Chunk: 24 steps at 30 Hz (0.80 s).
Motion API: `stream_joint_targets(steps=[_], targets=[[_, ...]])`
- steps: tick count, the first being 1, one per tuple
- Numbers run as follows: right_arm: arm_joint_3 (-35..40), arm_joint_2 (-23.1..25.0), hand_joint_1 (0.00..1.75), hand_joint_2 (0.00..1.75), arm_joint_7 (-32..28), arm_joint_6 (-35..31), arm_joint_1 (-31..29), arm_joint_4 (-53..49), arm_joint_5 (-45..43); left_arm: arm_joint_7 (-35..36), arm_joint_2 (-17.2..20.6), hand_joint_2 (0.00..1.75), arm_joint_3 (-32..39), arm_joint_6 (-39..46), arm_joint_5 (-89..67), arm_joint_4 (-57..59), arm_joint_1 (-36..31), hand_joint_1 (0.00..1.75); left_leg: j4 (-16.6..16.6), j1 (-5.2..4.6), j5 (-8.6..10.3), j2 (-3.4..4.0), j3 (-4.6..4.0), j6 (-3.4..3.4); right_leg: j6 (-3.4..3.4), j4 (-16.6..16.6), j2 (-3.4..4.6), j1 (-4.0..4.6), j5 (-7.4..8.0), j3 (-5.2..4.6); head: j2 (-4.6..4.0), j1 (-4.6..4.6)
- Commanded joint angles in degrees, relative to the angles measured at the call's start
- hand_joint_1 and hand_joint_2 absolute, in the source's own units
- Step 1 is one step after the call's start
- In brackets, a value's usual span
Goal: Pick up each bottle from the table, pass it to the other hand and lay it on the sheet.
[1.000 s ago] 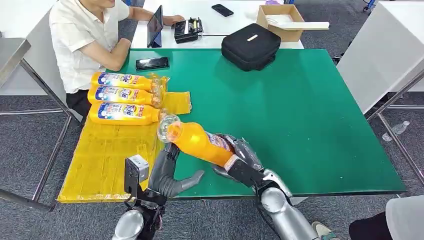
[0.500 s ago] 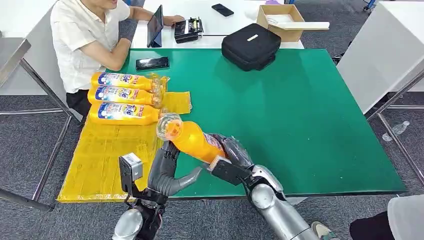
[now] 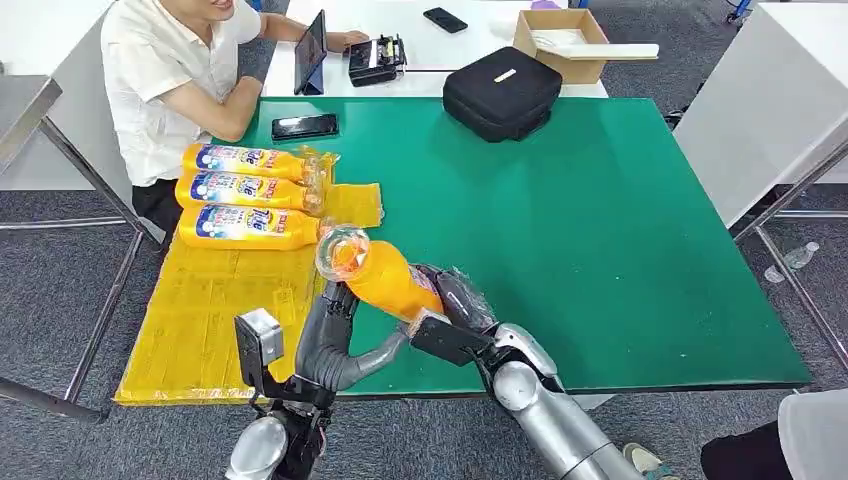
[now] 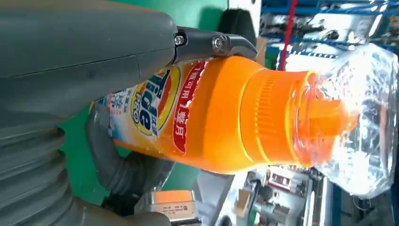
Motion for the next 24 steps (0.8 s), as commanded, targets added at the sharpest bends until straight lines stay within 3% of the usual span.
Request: stream_joint_targets(steps=[1, 2, 5, 10, 24], targets=[[3.1, -1.1, 1.75, 1.75, 0.4, 0.1, -1.9, 2.9, 0.2, -0.3, -3.2, 1.75, -2.9, 0.6, -0.5, 1.6, -1.4, 0.00, 0.0, 0.05, -0.11, 0.03, 0.16, 0.01, -0.21, 0.0, -0.07, 0.09, -0.10, 0.21, 0.00, 0.00], [3.1, -1.1, 1.75, 1.75, 0.4, 0.1, -1.9, 2.9, 0.2, -0.3, -3.2, 1.75, -2.9, 0.6, -0.5, 1.6, -1.4, 0.00, 0.1, 0.08, -0.27, 0.16, 0.45, 0.02, -0.41, 0.0, -0.03, 0.17, -0.21, 0.51, 0.00, 0.02], [2.5, -1.5, 1.75, 1.75, 2.1, -0.9, -0.6, 1.1, 1.2, -0.3, -3.3, 1.75, -1.9, 1.9, -0.9, 0.3, -0.3, 0.00, 0.0, 0.05, -0.06, -0.02, 0.08, 0.00, -0.16, 0.0, -0.10, 0.08, -0.07, 0.12, 0.00, 0.00], [3.9, -1.1, 1.75, 1.75, 6.6, -4.8, -0.7, 1.2, 9.0, 0.7, -2.9, 1.75, -2.6, 4.5, -4.9, -0.8, -0.2, 0.00, 0.1, 0.05, -0.12, 0.04, 0.15, 0.01, -0.21, 0.0, -0.07, 0.10, -0.10, 0.20, 0.00, 0.00], [3.9, -1.1, 1.75, 1.75, 6.6, -4.8, -0.7, 1.2, 9.0, 0.7, -2.9, 1.75, -2.6, 4.5, -4.9, -0.8, -0.2, 0.00, 0.0, 0.03, -0.09, 0.05, 0.11, 0.01, -0.18, 0.0, -0.04, 0.07, -0.08, 0.14, 0.00, 0.00]])
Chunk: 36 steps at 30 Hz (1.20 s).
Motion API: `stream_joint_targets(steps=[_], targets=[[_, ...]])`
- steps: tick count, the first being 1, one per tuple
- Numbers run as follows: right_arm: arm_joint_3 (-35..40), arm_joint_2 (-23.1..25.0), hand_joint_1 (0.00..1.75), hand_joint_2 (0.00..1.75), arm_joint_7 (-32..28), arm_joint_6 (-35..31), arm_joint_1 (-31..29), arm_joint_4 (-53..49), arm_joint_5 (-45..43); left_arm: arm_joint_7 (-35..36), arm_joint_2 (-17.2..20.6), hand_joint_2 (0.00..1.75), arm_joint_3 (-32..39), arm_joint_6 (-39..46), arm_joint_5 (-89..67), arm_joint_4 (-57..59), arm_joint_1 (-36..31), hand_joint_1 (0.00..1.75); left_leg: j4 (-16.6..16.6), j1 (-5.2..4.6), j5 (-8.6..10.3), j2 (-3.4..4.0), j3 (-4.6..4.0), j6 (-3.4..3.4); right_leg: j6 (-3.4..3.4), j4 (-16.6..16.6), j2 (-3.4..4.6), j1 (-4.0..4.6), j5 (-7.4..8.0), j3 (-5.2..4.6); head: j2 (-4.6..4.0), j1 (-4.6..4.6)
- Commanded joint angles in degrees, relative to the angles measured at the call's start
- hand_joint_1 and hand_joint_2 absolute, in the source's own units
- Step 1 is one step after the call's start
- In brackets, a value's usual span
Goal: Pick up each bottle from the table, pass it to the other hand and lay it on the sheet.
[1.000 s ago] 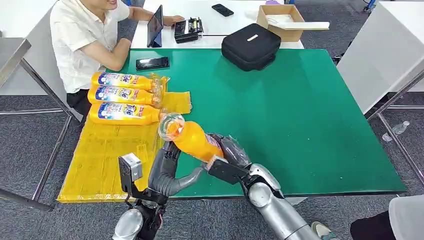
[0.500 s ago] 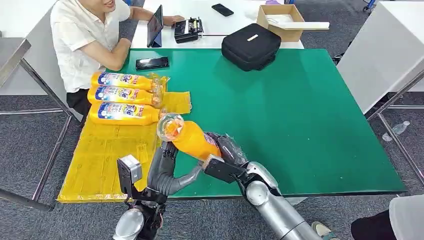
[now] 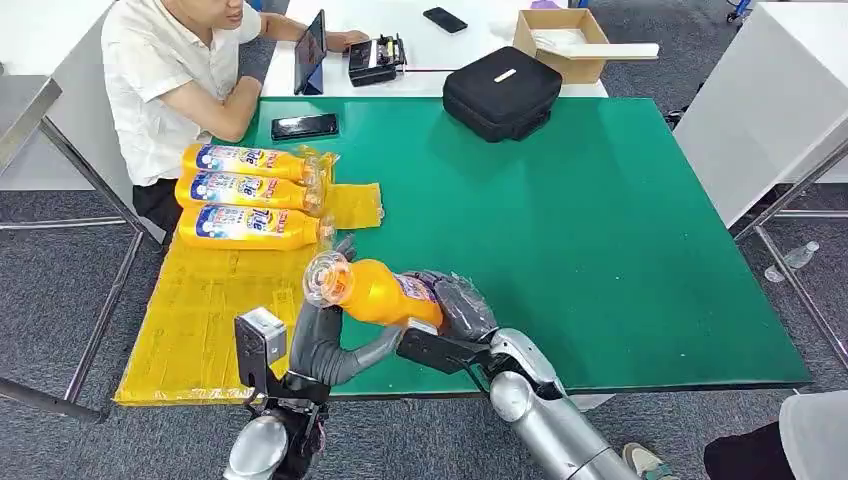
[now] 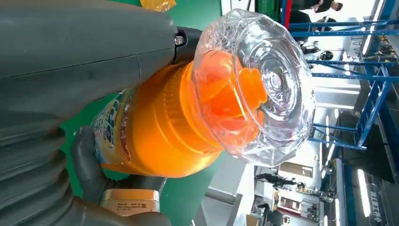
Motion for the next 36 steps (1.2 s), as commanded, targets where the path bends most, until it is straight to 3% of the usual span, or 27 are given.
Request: stream_joint_targets(steps=[1, 5, 15, 18, 35, 36], targets=[[2.5, -1.0, 1.75, 1.75, 1.1, -0.4, -1.3, 0.9, 1.7, 0.1, -3.0, 1.75, -2.7, 1.1, -1.5, 0.6, -0.1, 0.00, 0.0, 0.03, -0.05, 0.02, 0.05, 0.01, -0.13, 0.0, -0.04, 0.05, -0.04, 0.08, 0.00, 0.00], [2.4, -0.8, 1.75, 1.75, 3.9, -1.4, 0.8, -2.8, 7.4, 1.0, -3.5, 1.75, -1.1, 3.2, -2.4, -1.2, 1.2, 0.00, 0.1, 0.05, -0.10, 0.03, 0.10, 0.01, -0.17, 0.0, -0.06, 0.09, -0.09, 0.14, 0.00, 0.02], [1.6, 2.4, 1.75, 1.75, 2.7, -2.1, -0.2, -2.1, 10.5, 3.4, -3.4, 1.75, -0.9, 2.1, 4.5, 0.1, 0.3, 0.00, 0.0, 0.05, -0.08, 0.06, 0.08, 0.00, -0.16, 0.0, -0.01, 0.08, -0.05, 0.10, 0.00, 0.02], [0.8, 4.3, 1.75, 1.75, -1.0, -2.2, -0.8, -2.6, 8.0, 2.8, -3.5, 1.75, -1.2, -0.7, 10.7, 1.4, 0.1, 0.00, 0.1, 0.04, -0.16, 0.16, 0.24, 0.01, -0.25, 0.0, 0.04, 0.09, -0.11, 0.26, 0.00, 0.00], [-0.1, 6.3, 1.75, 1.75, -4.5, -1.4, -3.4, 0.8, 4.3, 1.4, -3.4, 1.75, -2.8, -4.6, 20.4, 2.5, -2.7, 0.00, 0.1, 0.03, -0.05, 0.06, 0.05, 0.01, -0.16, 0.0, -0.02, 0.06, -0.04, 0.08, 0.00, 0.02], [-0.2, 6.4, 1.75, 1.75, -4.6, -1.4, -3.8, 1.4, 4.3, 1.1, -3.4, 1.75, -3.1, -5.6, 21.0, 2.9, -3.0, 1.34, 0.0, 0.04, -0.03, 0.03, 0.02, 0.00, -0.13, 0.0, -0.04, 0.06, -0.02, 0.05, 0.00, 0.02]])
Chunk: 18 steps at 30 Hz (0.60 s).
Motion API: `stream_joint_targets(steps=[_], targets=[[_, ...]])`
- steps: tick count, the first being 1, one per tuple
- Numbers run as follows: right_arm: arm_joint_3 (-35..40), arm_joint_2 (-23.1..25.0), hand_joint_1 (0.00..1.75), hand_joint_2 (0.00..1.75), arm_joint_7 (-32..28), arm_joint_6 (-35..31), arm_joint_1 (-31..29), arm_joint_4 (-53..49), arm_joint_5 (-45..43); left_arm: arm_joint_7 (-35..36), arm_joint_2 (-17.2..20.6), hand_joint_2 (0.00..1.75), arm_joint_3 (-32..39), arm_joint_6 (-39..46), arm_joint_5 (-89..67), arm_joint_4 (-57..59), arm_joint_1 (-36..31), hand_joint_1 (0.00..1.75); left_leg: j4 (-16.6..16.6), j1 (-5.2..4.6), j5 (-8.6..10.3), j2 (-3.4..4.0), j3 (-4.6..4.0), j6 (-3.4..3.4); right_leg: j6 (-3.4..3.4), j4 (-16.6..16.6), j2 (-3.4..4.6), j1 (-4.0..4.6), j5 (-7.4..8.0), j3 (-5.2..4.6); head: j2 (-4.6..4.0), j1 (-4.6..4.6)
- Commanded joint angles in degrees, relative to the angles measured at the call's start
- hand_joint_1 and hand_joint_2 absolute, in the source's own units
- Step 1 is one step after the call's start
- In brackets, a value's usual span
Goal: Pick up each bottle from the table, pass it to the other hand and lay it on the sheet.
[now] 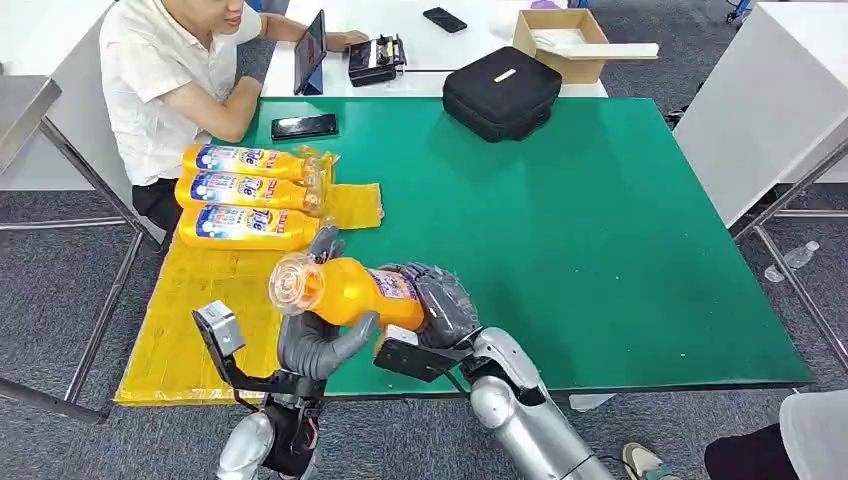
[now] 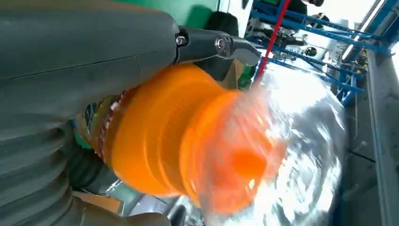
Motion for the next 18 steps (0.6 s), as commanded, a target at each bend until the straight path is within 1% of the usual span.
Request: stream_joint_targets(steps=[1, 2, 5, 8, 11, 12, 13, 14, 15, 16, 17, 18], targets=[[0.7, 1.5, 1.75, 1.75, -1.3, 1.2, -5.4, 5.3, -1.3, -0.3, -3.4, 1.75, -3.6, -3.1, 3.9, 4.9, -3.4, 1.54, 0.1, 0.08, -0.15, 0.12, 0.25, 0.01, -0.31, 0.0, -0.02, 0.14, -0.11, 0.29, 0.00, -0.02], [0.6, 1.6, 1.75, 1.75, -1.4, 1.1, -5.5, 5.5, -1.4, -0.7, -3.4, 1.75, -3.8, -3.2, 3.7, 5.0, -3.6, 1.75, 0.0, 0.04, -0.04, 0.02, 0.07, 0.01, -0.15, 0.0, -0.06, 0.07, -0.04, 0.09, 0.00, 0.00], [0.6, 1.6, 1.75, 1.75, -1.9, 1.1, -5.7, 5.4, -1.9, -1.1, -3.5, 1.75, -4.4, -3.7, 3.5, 5.3, -4.1, 1.75, 0.1, 0.06, -0.10, 0.08, 0.18, 0.02, -0.24, 0.0, -0.03, 0.11, -0.07, 0.22, 0.00, 0.00], [0.4, 1.6, 1.75, 1.75, -1.9, 1.2, -5.5, 5.1, -2.2, -3.1, -3.4, 1.75, -4.8, -3.3, 1.9, 4.7, -4.1, 1.75, 0.1, 0.05, -0.07, 0.01, 0.12, 0.01, -0.19, 0.0, -0.08, 0.09, -0.07, 0.17, 0.00, 0.02], [-0.6, 2.0, 1.73, 1.75, -2.6, 2.3, -4.9, 5.0, -4.7, -4.0, -3.5, 1.75, -4.9, -2.8, 1.0, 4.0, -4.0, 1.75, 0.1, 0.05, -0.07, 0.00, 0.11, 0.00, -0.18, 0.0, -0.08, 0.08, -0.08, 0.15, 0.00, 0.00], [-0.9, 2.0, 1.57, 1.75, -2.9, 2.5, -4.7, 5.1, -5.6, -4.4, -3.5, 1.75, -5.0, -2.6, 0.6, 3.9, -4.1, 1.75, 0.1, 0.07, -0.12, 0.04, 0.18, 0.00, -0.24, 0.0, -0.07, 0.12, -0.11, 0.23, 0.00, 0.02], [-1.0, 2.0, 1.48, 1.75, -3.0, 2.6, -4.7, 5.2, -5.9, -4.9, -3.4, 1.75, -5.2, -2.5, 0.1, 3.8, -4.1, 1.75, 0.1, 0.05, -0.07, -0.02, 0.11, 0.01, -0.19, 0.0, -0.10, 0.09, -0.08, 0.16, 0.00, 0.00], [-1.0, 1.9, 1.33, 1.75, -3.0, 2.7, -4.7, 5.3, -6.0, -5.1, -3.5, 1.75, -5.3, -2.4, -0.2, 3.8, -4.1, 1.75, 0.1, 0.04, -0.06, -0.02, 0.08, 0.01, -0.16, 0.0, -0.09, 0.08, -0.07, 0.12, 0.00, 0.02], [-1.5, 2.0, 0.84, 1.75, -3.1, 2.9, -4.6, 5.4, -6.8, -5.4, -3.5, 1.75, -5.3, -2.4, -0.4, 3.7, -4.1, 1.75, 0.1, 0.04, -0.07, 0.00, 0.12, 0.01, -0.18, 0.0, -0.09, 0.08, -0.08, 0.16, 0.00, 0.00], [-1.4, 2.0, 0.52, 1.75, -3.1, 3.0, -4.7, 5.7, -7.0, -5.7, -3.5, 1.75, -5.2, -2.2, -0.5, 3.4, -3.9, 1.75, 0.1, 0.06, -0.14, 0.04, 0.24, 0.01, -0.26, 0.0, -0.08, 0.11, -0.13, 0.29, 0.00, 0.00], [-1.6, 2.0, 1.38, 1.75, -3.3, 3.8, -4.6, 6.1, -7.9, -5.7, -3.5, 1.75, -5.2, -2.2, -0.5, 3.2, -3.8, 1.75, 0.1, 0.06, -0.10, 0.01, 0.17, 0.01, -0.21, 0.0, -0.09, 0.10, -0.09, 0.22, 0.00, 0.00], [-1.6, 2.0, 1.73, 1.75, -3.4, 4.1, -4.7, 6.6, -8.3, -6.4, -3.5, 1.75, -5.1, -2.1, -0.7, 3.0, -3.8, 1.75, 0.1, 0.05, -0.08, 0.00, 0.14, 0.01, -0.19, 0.0, -0.09, 0.09, -0.08, 0.18, 0.00, 0.00]])
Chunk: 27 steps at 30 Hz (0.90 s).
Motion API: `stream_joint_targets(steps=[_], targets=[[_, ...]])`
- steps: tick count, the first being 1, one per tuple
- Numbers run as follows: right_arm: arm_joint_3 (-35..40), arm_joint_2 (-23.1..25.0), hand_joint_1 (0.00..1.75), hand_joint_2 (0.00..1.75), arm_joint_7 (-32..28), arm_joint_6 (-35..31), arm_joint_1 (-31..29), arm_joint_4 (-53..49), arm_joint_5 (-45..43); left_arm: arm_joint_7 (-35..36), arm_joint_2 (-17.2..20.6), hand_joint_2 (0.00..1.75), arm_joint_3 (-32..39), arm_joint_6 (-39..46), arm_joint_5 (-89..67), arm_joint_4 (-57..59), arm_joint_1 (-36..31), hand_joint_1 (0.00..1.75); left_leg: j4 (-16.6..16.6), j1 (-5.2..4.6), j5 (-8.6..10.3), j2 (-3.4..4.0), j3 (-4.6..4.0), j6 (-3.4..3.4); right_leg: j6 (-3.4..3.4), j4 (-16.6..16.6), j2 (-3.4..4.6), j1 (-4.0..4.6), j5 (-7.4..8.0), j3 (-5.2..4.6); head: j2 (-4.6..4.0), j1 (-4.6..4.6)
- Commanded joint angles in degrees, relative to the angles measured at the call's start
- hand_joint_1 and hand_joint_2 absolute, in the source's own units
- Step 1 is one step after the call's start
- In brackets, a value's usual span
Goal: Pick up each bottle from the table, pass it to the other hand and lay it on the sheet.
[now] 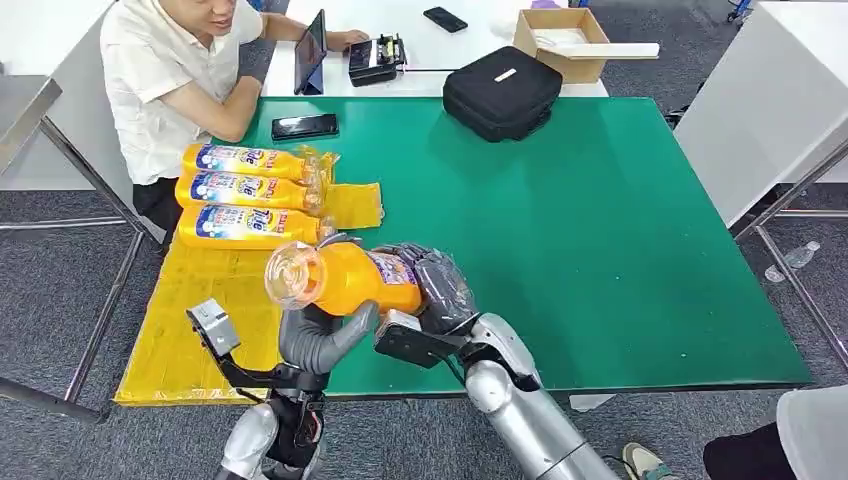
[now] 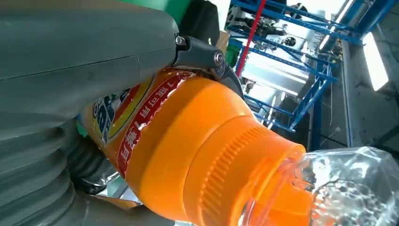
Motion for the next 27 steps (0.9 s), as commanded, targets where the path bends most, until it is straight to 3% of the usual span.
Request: stream_joint_targets(steps=[1, 4, 5, 10, 11, 12, 27], targets=[[-0.3, 0.5, 1.71, 1.75, -0.4, 2.5, -2.3, 6.0, -2.8, -1.8, -3.4, 1.75, -3.9, 0.0, -1.3, 1.6, -1.7, 1.75, 0.1, 0.07, -0.12, 0.03, 0.20, 0.01, -0.24, 0.0, -0.08, 0.12, -0.10, 0.27, 0.00, 0.02], [0.2, 0.7, 1.69, 1.75, -0.5, 2.8, -2.8, 7.9, -3.2, -2.1, -3.4, 1.75, -3.9, 0.2, -1.6, 1.5, -1.9, 1.75, 0.0, 0.06, -0.09, 0.04, 0.16, 0.01, -0.22, 0.0, -0.06, 0.10, -0.08, 0.23, 0.00, 0.00], [0.3, 0.9, 0.98, 1.75, -0.5, 2.4, -3.0, 8.3, -3.0, -2.6, -3.4, 1.75, -3.9, 0.6, -2.3, 1.3, -1.8, 1.75, 0.0, 0.06, -0.07, 0.01, 0.10, 0.00, -0.16, 0.0, -0.07, 0.09, -0.06, 0.17, 0.00, 0.02], [0.3, 0.9, 0.98, 1.75, -0.5, 2.4, -3.0, 8.3, -3.0, -2.6, -3.4, 1.75, -3.9, 0.6, -2.3, 1.3, -1.8, 1.75, 0.1, 0.06, -0.09, 0.01, 0.13, 0.01, -0.20, 0.0, -0.08, 0.10, -0.08, 0.21, 0.00, 0.02], [0.3, 0.9, 0.31, 1.75, -0.5, 2.4, -3.0, 8.3, -3.0, -2.6, -3.4, 1.75, -3.9, 0.6, -2.3, 1.3, -1.8, 1.75, 0.0, 0.05, -0.05, 0.00, 0.07, 0.01, -0.14, 0.0, -0.07, 0.08, -0.04, 0.13, 0.00, 0.02], [0.1, 1.0, 0.00, 1.75, 0.0, 2.3, -2.8, 8.1, -3.1, -3.1, -3.4, 1.75, -3.5, 1.0, -2.6, 1.1, -1.7, 1.75, 0.1, 0.08, -0.12, 0.04, 0.17, 0.01, -0.22, 0.0, -0.06, 0.13, -0.09, 0.25, 0.00, 0.00], [-1.7, 2.6, 0.00, 1.75, 1.7, 1.0, -2.3, 9.0, -2.4, -6.5, -3.4, 1.75, -2.8, 7.3, -11.2, -0.6, -1.8, 1.75, 0.1, 0.06, -0.08, -0.01, 0.11, 0.01, -0.17, 0.0, -0.10, 0.10, -0.07, 0.17, 0.00, 0.00]])
